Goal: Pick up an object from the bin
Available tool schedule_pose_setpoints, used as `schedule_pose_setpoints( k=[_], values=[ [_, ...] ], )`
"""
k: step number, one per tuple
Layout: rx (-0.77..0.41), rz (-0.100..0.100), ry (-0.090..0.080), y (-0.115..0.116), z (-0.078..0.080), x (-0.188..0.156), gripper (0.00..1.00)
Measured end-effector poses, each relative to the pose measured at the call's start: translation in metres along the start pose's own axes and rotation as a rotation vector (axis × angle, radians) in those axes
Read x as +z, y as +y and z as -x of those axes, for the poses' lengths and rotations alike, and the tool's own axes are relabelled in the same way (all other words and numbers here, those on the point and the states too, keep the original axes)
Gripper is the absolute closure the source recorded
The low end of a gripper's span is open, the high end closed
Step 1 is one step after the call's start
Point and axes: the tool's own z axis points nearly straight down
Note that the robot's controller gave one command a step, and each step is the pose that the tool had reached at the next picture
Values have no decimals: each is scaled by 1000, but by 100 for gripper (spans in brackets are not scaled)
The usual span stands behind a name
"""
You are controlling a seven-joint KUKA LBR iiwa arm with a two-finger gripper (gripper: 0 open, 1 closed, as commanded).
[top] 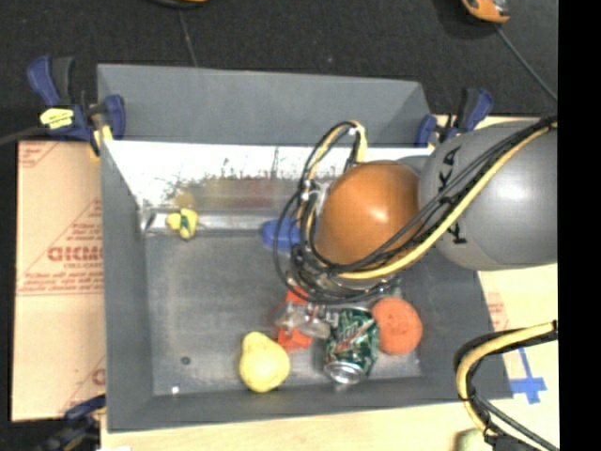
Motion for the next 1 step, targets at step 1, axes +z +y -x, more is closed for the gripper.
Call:
schedule_pose_setpoints(
  k=[1],
  values=[
    [-1, -5, -3, -1, 1, -34, 100]
  ],
)
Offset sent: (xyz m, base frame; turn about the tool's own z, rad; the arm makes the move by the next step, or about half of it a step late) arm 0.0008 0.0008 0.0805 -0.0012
